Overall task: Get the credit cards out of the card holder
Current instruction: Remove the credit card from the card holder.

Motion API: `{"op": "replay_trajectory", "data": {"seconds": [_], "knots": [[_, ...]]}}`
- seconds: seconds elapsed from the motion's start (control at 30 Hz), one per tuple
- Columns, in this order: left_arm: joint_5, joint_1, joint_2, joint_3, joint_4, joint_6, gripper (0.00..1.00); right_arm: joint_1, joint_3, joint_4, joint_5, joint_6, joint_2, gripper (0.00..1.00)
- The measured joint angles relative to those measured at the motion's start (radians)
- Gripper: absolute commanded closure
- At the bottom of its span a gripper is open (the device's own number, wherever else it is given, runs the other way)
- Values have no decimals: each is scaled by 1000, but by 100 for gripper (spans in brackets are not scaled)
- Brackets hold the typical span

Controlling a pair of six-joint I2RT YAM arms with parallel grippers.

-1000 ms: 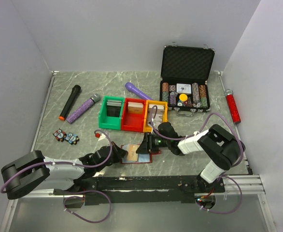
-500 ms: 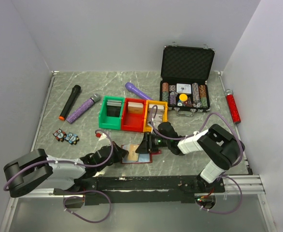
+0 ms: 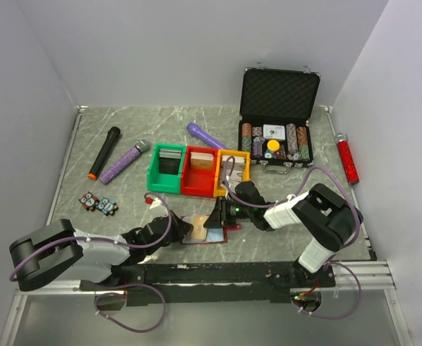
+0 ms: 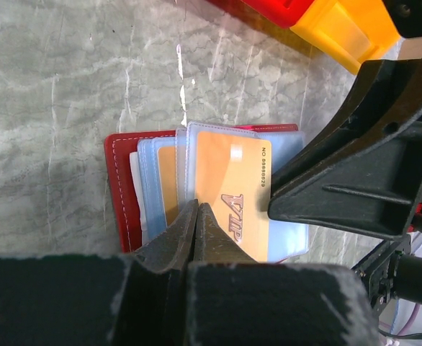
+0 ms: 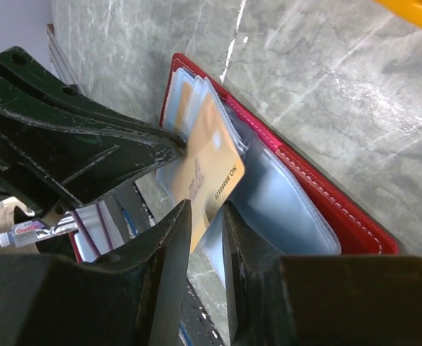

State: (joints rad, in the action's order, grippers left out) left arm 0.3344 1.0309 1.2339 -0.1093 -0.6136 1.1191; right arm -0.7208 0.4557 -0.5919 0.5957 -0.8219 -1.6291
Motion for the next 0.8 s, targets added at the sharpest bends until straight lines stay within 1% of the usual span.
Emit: {"op": "replay_trajectory", "data": {"seconds": [0.17,0.3,0.4,0.47,0.63,0.8], "knots": [[0,1,6,-2,-6,-8,99,0,0,0,0,0,-13,71],[0,3,15,-5,-12,-18,99,0,1,2,1,-2,-13,60],[0,5,20,-7,-17,-23,99,0,3,2,1,-5,-13,59],[0,6,20,-7,-18,-26,99,0,3,1,1,-7,-13,62],[0,6,21,-7,-19,-26,99,2,3,0,1,-15,-22,72],[0,6,21,-7,-19,-26,99,4,3,-6,2,-26,-40,86]]}}
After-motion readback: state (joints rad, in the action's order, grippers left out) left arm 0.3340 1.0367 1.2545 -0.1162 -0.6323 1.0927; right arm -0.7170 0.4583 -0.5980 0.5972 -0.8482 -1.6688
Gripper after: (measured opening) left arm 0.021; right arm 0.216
